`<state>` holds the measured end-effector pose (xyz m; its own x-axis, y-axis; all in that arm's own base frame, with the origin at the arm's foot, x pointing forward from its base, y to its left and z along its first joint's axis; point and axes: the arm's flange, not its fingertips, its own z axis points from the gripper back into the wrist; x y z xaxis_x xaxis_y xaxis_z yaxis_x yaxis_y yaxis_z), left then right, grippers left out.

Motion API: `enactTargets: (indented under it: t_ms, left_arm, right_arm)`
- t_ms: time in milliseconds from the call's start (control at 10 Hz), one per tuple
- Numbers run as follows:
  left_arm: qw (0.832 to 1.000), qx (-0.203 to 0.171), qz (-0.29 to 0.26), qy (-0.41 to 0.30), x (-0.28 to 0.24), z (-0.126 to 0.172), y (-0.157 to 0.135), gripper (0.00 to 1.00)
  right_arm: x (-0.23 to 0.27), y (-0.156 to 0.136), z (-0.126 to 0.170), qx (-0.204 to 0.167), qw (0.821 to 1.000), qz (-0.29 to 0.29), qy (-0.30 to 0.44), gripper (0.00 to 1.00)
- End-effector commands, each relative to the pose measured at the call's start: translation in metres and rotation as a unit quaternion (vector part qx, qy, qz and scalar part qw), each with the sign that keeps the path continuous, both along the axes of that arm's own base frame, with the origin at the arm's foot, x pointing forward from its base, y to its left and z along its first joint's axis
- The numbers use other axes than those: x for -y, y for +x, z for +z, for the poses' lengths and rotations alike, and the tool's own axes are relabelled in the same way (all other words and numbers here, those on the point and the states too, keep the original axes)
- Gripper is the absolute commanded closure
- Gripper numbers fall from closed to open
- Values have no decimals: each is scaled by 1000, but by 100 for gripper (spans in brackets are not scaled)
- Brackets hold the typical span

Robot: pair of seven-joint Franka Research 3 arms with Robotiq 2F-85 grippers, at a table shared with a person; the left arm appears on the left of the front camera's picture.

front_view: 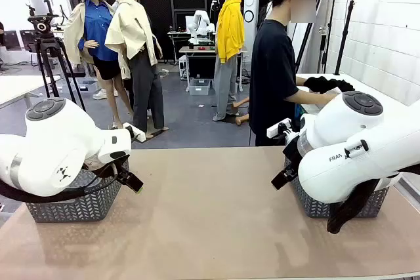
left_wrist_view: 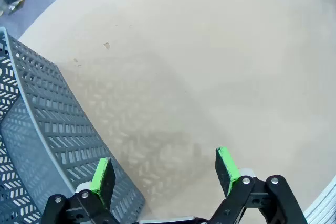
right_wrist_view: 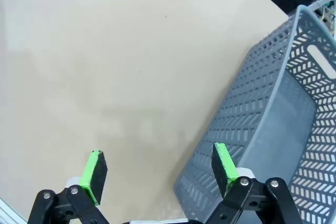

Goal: Sort the tops and bottoms.
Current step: Lift clothes from the center of the table with your left hand.

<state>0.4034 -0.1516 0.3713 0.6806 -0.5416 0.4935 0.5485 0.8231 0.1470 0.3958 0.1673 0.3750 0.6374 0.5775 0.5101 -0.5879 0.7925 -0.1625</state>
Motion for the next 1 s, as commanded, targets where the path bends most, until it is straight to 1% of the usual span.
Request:
enactTargets:
  t_ms: [0, 900]
  left_arm:
    - [1000, 0, 0, 0, 0, 0, 0, 0]
    - [1000, 0, 0, 0, 0, 0, 0, 0]
  right_arm:
    - [0, -1, -1, -1, 1000, 1, 0, 0]
    - [0, -1, -1, -1, 1000, 1, 0, 0]
